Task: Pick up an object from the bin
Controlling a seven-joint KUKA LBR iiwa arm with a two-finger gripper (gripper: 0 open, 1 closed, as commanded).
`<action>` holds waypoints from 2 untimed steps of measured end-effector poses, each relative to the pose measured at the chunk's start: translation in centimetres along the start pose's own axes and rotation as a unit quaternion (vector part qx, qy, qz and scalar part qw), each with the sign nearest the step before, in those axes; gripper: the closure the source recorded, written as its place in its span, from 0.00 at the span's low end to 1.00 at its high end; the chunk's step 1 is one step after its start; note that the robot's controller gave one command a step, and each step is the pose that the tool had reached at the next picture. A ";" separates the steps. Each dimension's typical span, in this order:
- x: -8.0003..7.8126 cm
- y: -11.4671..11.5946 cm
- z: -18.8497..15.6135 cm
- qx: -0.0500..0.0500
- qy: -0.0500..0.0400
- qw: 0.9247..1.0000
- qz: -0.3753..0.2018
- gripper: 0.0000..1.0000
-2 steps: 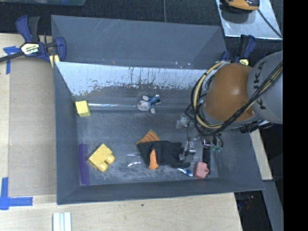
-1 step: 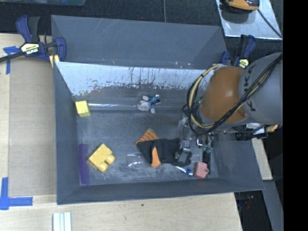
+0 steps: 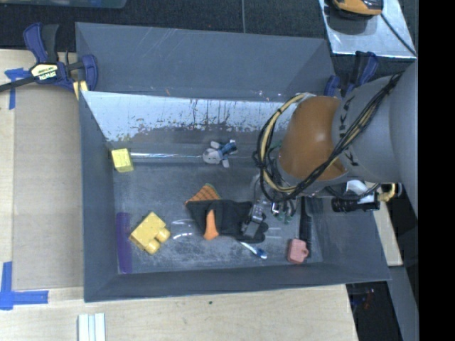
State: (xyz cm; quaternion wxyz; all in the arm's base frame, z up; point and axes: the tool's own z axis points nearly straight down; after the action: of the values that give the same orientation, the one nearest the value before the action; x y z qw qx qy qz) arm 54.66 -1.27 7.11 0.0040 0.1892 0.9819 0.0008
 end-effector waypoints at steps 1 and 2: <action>1.5 2.5 0.0 0.002 0.000 0.996 0.087 0.00; 2.3 3.0 -0.1 0.000 -0.001 0.994 0.113 1.00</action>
Offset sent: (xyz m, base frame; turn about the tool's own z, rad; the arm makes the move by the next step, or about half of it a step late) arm -0.0122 0.0371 -0.0011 0.2285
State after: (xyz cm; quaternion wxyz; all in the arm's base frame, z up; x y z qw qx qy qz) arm 53.64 2.36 7.22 0.0050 0.2987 0.9543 0.0008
